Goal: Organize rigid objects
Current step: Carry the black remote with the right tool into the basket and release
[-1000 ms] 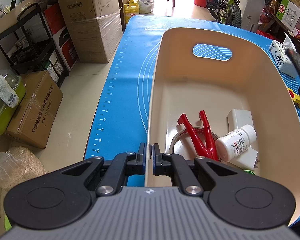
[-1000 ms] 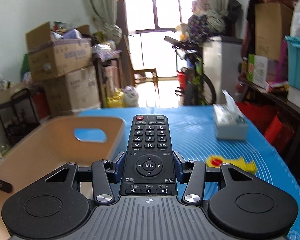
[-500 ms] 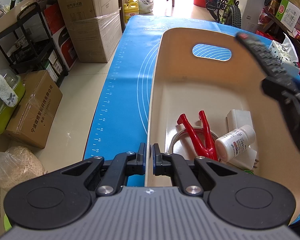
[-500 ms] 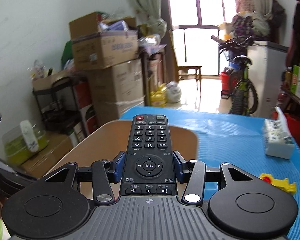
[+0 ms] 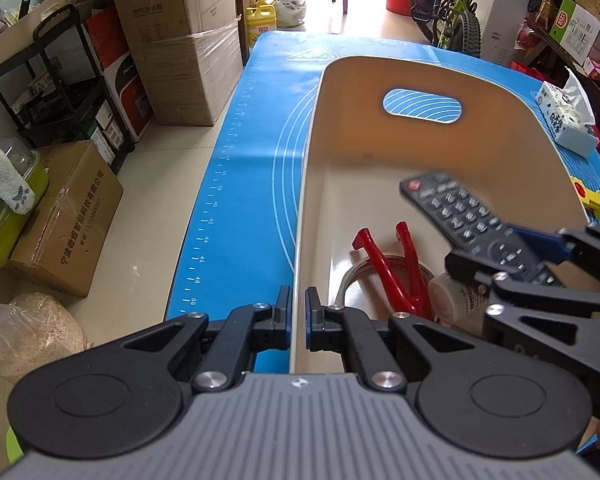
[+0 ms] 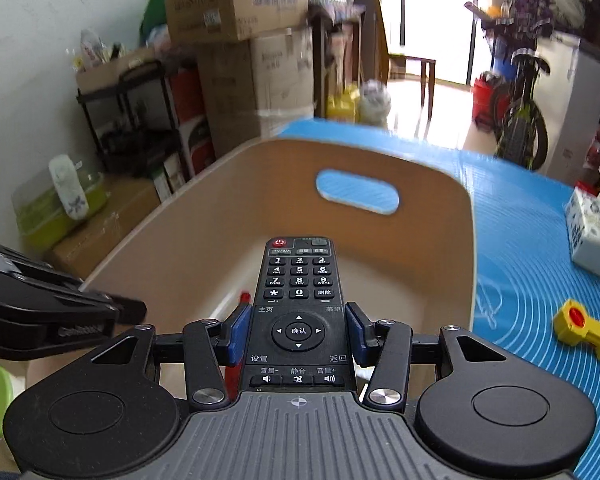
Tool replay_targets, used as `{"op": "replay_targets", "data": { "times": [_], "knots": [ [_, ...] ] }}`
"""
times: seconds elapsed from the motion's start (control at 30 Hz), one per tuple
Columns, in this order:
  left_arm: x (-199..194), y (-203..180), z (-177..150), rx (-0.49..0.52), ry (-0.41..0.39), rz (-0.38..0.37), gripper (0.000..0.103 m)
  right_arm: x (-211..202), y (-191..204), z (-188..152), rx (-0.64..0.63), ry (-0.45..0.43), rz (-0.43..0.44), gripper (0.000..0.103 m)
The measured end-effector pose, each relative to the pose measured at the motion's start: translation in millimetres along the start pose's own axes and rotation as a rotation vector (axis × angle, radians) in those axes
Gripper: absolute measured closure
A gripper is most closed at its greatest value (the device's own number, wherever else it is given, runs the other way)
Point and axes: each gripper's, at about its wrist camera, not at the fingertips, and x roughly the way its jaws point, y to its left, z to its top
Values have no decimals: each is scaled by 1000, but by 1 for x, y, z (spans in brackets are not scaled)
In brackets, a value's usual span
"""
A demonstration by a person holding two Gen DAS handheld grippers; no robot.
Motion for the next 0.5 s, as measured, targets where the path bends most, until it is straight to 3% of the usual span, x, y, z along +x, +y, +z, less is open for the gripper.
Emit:
{"op": "replay_targets", "data": {
  "times": [0.17,0.37,0.4,0.5],
  "knots": [
    [0,0,-1,1,-2,1,96,8,-2,0,13,72,12,49],
    [0,1,-1,1,-1,0,96,11,2,3,5,95,12,49],
    [0,2,-1,0,-1,-1,96,10,1,3,11,90,10,42],
    [0,2,-1,1,0,0,96,7,-2,1,23,71,19,40]
  ]
}}
